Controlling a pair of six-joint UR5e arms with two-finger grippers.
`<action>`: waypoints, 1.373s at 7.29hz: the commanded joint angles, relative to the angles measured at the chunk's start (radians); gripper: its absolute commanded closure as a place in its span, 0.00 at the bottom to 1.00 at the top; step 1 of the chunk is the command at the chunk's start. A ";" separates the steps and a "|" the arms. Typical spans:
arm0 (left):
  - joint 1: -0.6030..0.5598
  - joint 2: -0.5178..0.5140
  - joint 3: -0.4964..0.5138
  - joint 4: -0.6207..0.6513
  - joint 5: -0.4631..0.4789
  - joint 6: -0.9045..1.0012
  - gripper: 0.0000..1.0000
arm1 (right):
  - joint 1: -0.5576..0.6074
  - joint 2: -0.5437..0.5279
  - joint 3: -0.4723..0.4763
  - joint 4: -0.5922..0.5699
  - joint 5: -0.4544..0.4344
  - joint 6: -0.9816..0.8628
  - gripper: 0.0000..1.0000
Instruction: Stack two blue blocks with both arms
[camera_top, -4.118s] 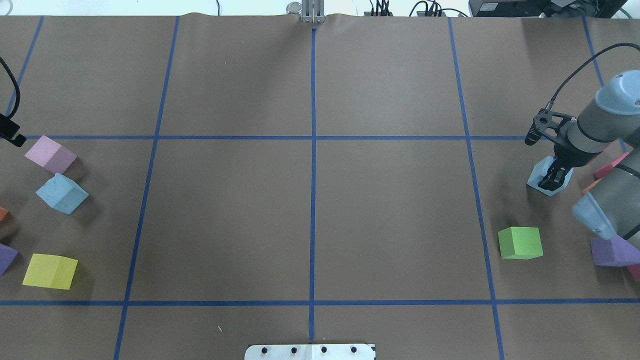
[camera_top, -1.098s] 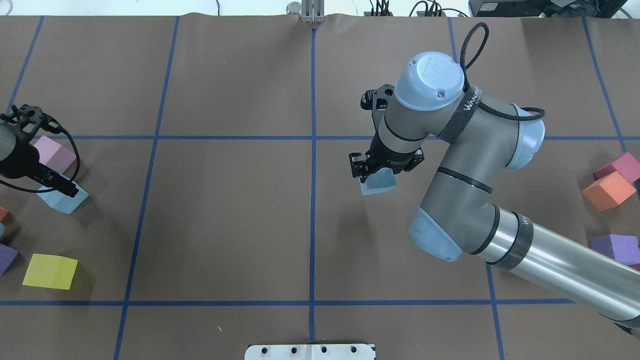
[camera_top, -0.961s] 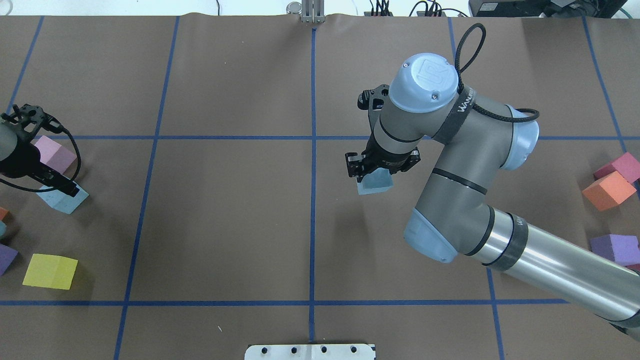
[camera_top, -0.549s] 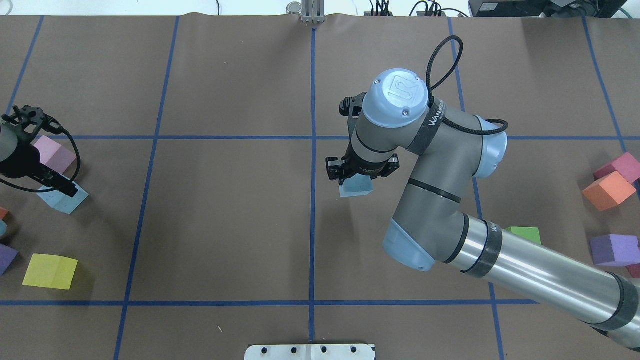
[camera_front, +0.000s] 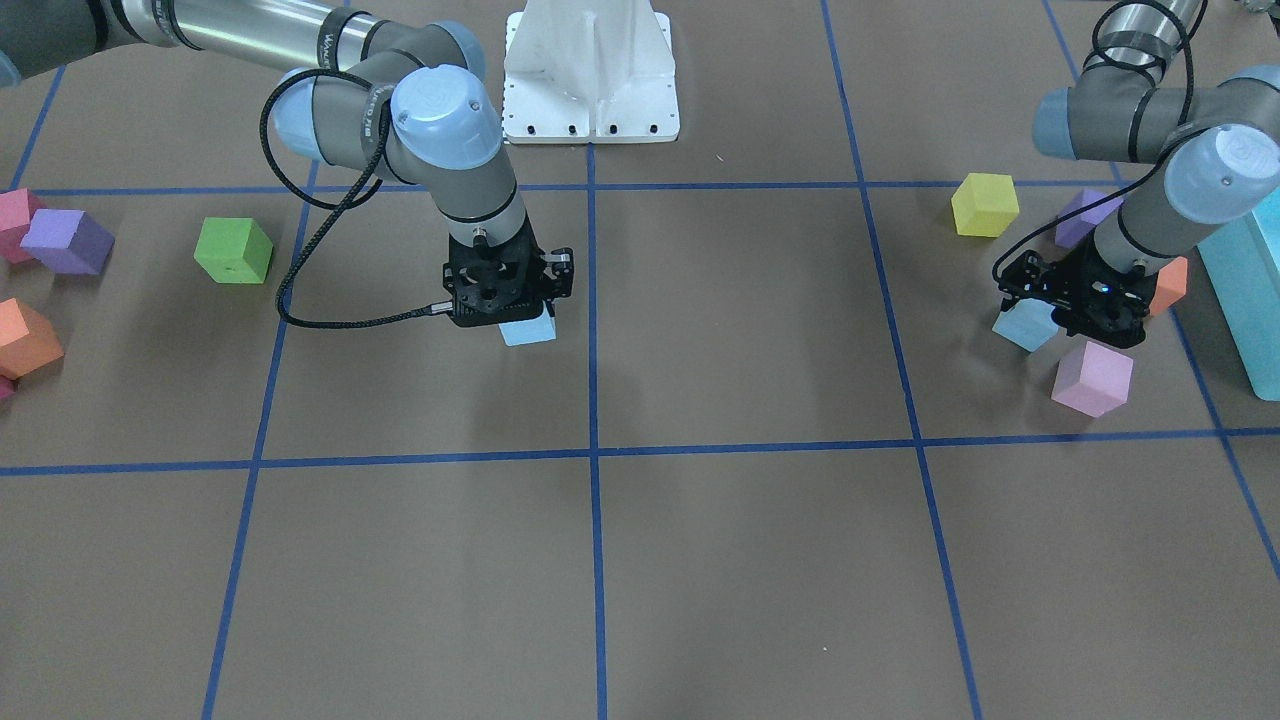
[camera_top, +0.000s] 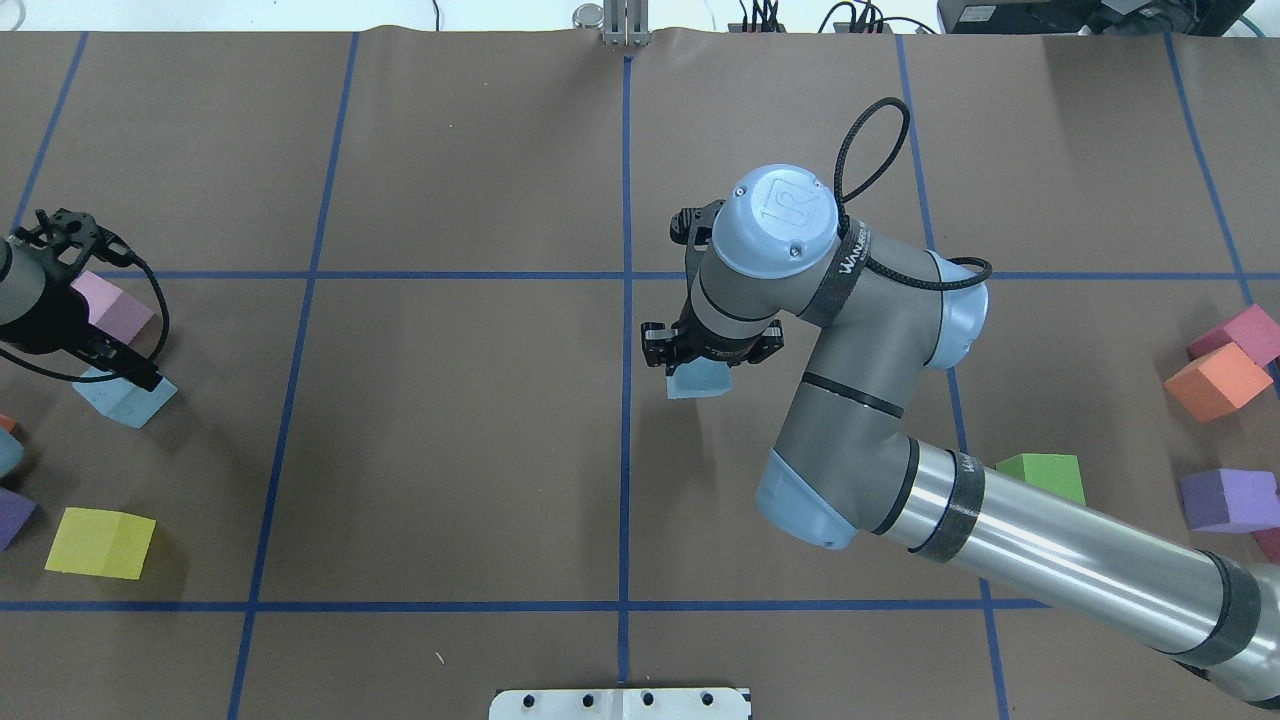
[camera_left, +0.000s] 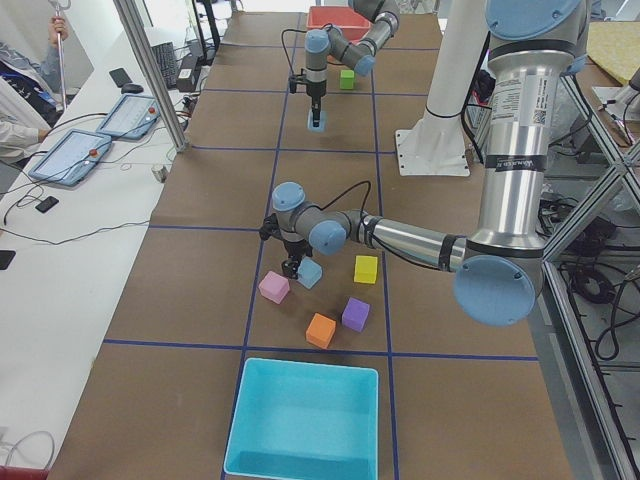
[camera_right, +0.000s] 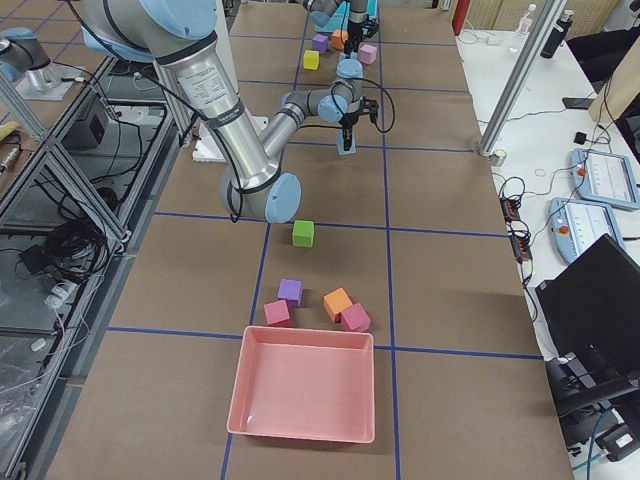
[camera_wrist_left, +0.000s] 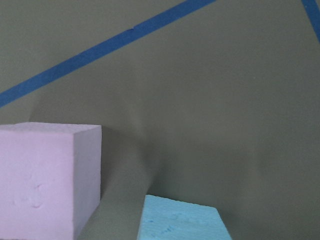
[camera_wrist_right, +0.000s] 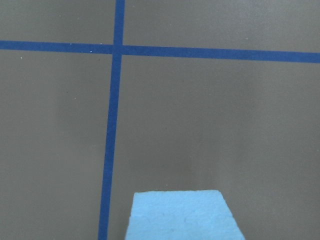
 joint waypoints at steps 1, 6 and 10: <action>0.010 0.000 0.001 0.000 0.002 -0.010 0.22 | -0.004 0.008 -0.004 0.006 -0.008 0.021 0.38; 0.010 -0.001 -0.011 0.003 -0.005 -0.042 0.34 | 0.008 0.147 -0.223 0.065 -0.017 0.020 0.38; 0.002 -0.084 -0.125 0.255 -0.037 -0.042 0.34 | 0.008 0.224 -0.323 0.082 -0.016 0.018 0.38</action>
